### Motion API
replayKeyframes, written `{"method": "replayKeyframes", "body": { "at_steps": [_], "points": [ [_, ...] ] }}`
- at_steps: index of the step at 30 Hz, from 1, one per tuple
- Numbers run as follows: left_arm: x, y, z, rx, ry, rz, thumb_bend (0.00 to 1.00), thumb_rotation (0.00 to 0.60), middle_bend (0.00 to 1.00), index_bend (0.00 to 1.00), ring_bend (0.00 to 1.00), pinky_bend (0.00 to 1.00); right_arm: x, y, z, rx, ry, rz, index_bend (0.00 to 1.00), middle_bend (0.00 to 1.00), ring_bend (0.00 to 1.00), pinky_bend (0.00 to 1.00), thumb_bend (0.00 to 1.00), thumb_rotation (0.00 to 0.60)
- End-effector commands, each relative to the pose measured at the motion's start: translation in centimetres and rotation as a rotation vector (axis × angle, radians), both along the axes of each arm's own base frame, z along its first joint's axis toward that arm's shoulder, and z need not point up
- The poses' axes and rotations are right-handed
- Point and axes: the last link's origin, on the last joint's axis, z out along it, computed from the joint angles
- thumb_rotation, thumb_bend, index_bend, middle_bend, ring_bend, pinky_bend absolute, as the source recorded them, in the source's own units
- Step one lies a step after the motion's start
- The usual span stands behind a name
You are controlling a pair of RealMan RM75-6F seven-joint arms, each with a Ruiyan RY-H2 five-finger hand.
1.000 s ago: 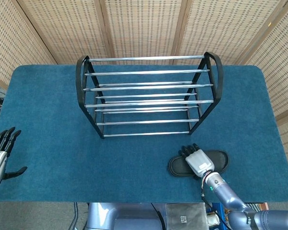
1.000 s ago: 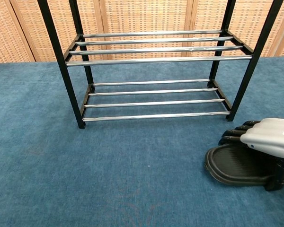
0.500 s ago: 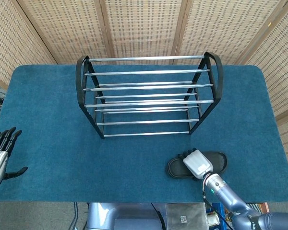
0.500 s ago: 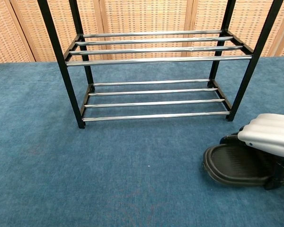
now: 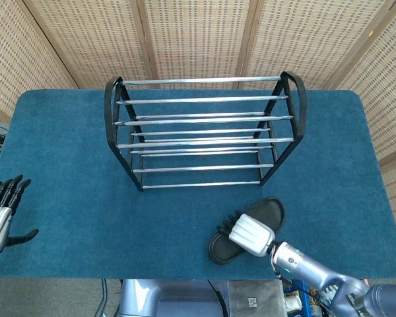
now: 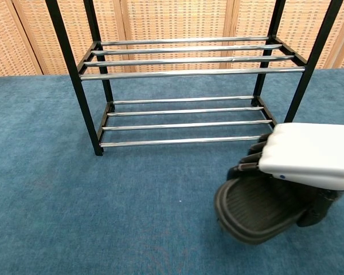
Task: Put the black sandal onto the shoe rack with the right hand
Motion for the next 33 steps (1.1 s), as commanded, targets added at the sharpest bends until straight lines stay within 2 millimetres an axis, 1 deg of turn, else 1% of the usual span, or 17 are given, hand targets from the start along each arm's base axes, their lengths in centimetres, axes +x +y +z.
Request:
{"method": "replayKeyframes", "body": {
  "at_steps": [1, 3, 6, 8, 10, 14, 18, 25, 28, 33],
  "points": [
    [-0.1, 0.2, 0.0, -0.003, -0.001, 0.005, 0.15, 0.600, 0.00, 0.00, 0.00, 0.00, 1.7, -0.8, -0.1, 0.052, 0.013, 0.147, 0.46, 0.46, 0.43, 0.35, 0.54, 0.600],
    [-0.2, 0.3, 0.0, -0.004, -0.002, 0.010, 0.15, 0.600, 0.00, 0.00, 0.00, 0.00, 2.1, -1.0, -0.5, 0.065, 0.018, 0.191, 0.46, 0.47, 0.43, 0.36, 0.59, 0.600],
    [-0.3, 0.4, 0.0, -0.008, -0.002, 0.013, 0.15, 0.600, 0.00, 0.00, 0.00, 0.00, 2.8, -1.4, -1.0, 0.078, 0.026, 0.255, 0.46, 0.47, 0.43, 0.37, 0.63, 0.600],
    [-0.4, 0.5, 0.0, -0.009, -0.005, 0.019, 0.15, 0.600, 0.00, 0.00, 0.00, 0.00, 3.5, -2.2, -1.5, 0.072, 0.045, 0.340, 0.46, 0.47, 0.43, 0.38, 0.66, 0.600],
    [-0.5, 0.7, 0.0, -0.008, -0.008, 0.028, 0.15, 0.600, 0.00, 0.00, 0.00, 0.00, 4.1, -3.8, -1.8, 0.043, 0.082, 0.452, 0.46, 0.46, 0.43, 0.38, 0.68, 0.600],
    [-0.8, 1.2, -0.1, -0.017, -0.010, 0.047, 0.15, 0.600, 0.00, 0.00, 0.00, 0.00, 4.3, -7.2, -2.5, 0.004, 0.155, 0.570, 0.46, 0.47, 0.43, 0.38, 0.72, 0.600],
    [-1.0, 1.5, -0.2, -0.024, -0.010, 0.058, 0.15, 0.600, 0.00, 0.00, 0.00, 0.00, 4.4, -8.9, -2.7, 0.000, 0.163, 0.601, 0.46, 0.46, 0.43, 0.38, 0.76, 0.600],
    [-1.2, 2.1, -0.5, -0.042, -0.005, 0.078, 0.15, 0.600, 0.00, 0.00, 0.00, 0.00, 5.5, -12.1, -3.0, -0.035, 0.174, 0.617, 0.46, 0.46, 0.43, 0.38, 0.76, 0.600],
    [-1.3, 2.2, -0.6, -0.044, -0.005, 0.084, 0.15, 0.600, 0.00, 0.00, 0.00, 0.00, 5.7, -13.0, -3.4, -0.045, 0.191, 0.623, 0.46, 0.45, 0.43, 0.38, 0.76, 0.600],
    [-1.4, 2.4, -0.6, -0.043, -0.007, 0.091, 0.15, 0.600, 0.00, 0.00, 0.00, 0.00, 6.1, -13.8, -3.8, -0.064, 0.201, 0.641, 0.46, 0.44, 0.43, 0.38, 0.76, 0.600]
  ]
}}
